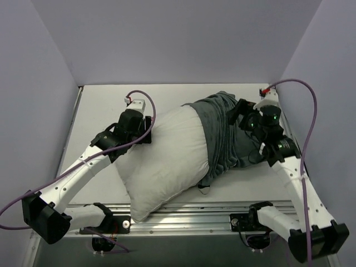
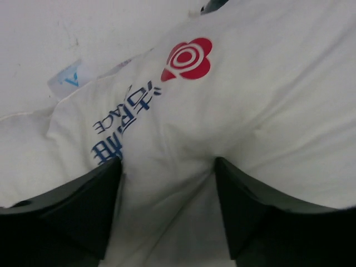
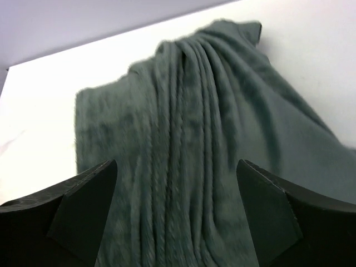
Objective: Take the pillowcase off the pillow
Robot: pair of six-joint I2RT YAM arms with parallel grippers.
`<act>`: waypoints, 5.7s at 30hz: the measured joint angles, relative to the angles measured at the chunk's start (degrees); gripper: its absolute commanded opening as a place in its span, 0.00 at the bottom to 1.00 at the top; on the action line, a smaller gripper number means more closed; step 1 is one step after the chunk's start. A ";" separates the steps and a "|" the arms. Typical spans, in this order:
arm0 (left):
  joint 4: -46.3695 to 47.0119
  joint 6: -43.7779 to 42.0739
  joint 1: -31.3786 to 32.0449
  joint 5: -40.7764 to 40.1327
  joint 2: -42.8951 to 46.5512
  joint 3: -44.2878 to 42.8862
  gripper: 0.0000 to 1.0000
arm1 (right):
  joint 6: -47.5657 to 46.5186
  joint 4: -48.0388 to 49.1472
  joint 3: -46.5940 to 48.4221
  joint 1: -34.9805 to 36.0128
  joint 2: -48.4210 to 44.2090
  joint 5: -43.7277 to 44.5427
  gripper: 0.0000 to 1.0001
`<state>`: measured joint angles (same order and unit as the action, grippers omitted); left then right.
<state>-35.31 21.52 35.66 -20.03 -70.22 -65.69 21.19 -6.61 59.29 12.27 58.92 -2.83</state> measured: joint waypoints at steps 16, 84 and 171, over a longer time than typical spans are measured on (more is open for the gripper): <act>10.49 -12.68 22.21 2.08 8.76 7.02 0.94 | 6.29 6.19 -23.28 0.61 -4.63 -6.01 0.84; 7.82 -12.83 9.99 -3.41 -6.51 -4.39 0.02 | 7.96 3.50 5.20 0.35 24.61 -1.14 0.00; -12.11 -3.10 -15.96 -3.87 34.38 -2.49 0.94 | 8.98 -12.85 -20.13 -9.88 -12.94 -14.71 0.79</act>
<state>-47.42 18.41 19.70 -23.90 -35.83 -68.18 30.17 -19.46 39.16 2.39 45.98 -17.54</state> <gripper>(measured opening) 0.942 0.740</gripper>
